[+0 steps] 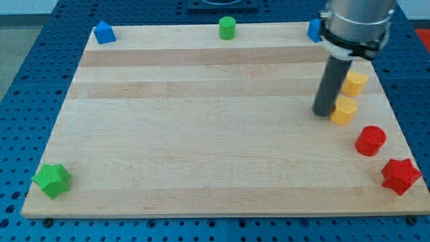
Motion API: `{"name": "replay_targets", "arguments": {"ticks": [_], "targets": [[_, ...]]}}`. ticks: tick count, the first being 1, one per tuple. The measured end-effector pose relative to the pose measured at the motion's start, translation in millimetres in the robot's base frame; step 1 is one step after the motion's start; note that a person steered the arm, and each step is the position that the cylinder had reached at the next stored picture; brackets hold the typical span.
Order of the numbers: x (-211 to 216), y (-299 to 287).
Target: Push the yellow hexagon slightly to the right
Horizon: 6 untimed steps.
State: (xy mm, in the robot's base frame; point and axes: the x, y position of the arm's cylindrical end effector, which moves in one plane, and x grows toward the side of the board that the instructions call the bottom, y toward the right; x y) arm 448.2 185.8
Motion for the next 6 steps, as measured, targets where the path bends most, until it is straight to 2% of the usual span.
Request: {"name": "replay_targets", "arguments": {"ticks": [2,4,5,6], "targets": [[0,-6],[0,35],[-2,-12],[-48,-38]]}}
